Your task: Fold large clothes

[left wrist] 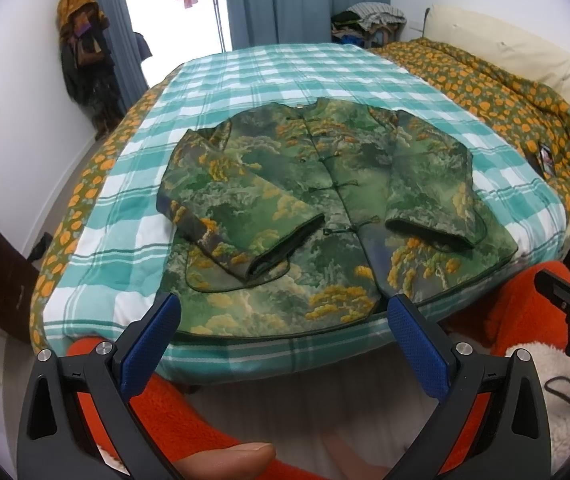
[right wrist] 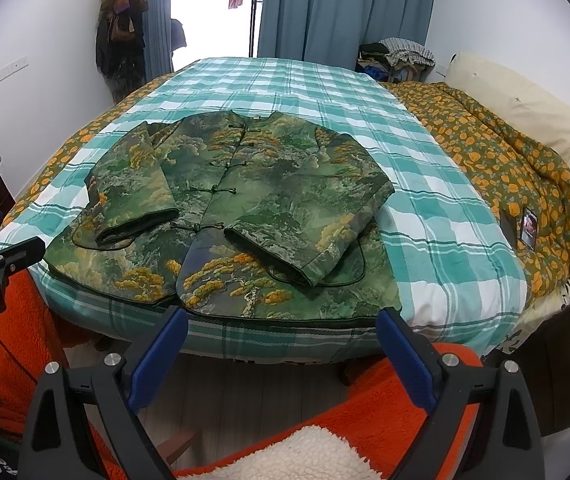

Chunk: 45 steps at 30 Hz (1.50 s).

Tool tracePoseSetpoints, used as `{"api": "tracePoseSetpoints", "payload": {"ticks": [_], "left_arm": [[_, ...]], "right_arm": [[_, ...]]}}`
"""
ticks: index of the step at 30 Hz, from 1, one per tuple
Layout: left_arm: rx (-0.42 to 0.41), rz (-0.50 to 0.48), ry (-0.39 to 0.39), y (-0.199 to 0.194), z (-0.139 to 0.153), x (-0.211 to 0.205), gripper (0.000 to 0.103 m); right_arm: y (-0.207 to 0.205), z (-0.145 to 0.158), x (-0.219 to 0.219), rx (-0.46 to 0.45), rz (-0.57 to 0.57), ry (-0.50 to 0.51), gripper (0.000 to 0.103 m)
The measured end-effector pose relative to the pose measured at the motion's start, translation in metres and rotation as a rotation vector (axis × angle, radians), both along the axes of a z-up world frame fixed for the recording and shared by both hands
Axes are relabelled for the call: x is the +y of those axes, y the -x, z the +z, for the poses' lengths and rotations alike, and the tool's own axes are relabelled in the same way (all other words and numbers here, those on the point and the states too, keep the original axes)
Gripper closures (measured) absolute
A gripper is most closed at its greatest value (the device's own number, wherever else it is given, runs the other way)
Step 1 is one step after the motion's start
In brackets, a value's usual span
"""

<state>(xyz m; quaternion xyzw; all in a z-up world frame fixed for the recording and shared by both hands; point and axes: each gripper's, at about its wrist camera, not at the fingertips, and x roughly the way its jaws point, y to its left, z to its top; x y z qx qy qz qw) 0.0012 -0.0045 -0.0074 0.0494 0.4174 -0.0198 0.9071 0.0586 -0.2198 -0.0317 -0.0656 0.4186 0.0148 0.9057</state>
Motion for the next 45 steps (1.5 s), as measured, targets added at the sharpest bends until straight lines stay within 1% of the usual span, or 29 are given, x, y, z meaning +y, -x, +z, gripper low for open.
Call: {"api": "tracePoseSetpoints", "payload": {"ticks": [45], "left_arm": [[0.001,0.000,0.002,-0.0010,0.0004,0.0008,0.000]], "right_arm": [[-0.0018,-0.0020,0.0002,0.011,0.002,-0.004,0.006]]}}
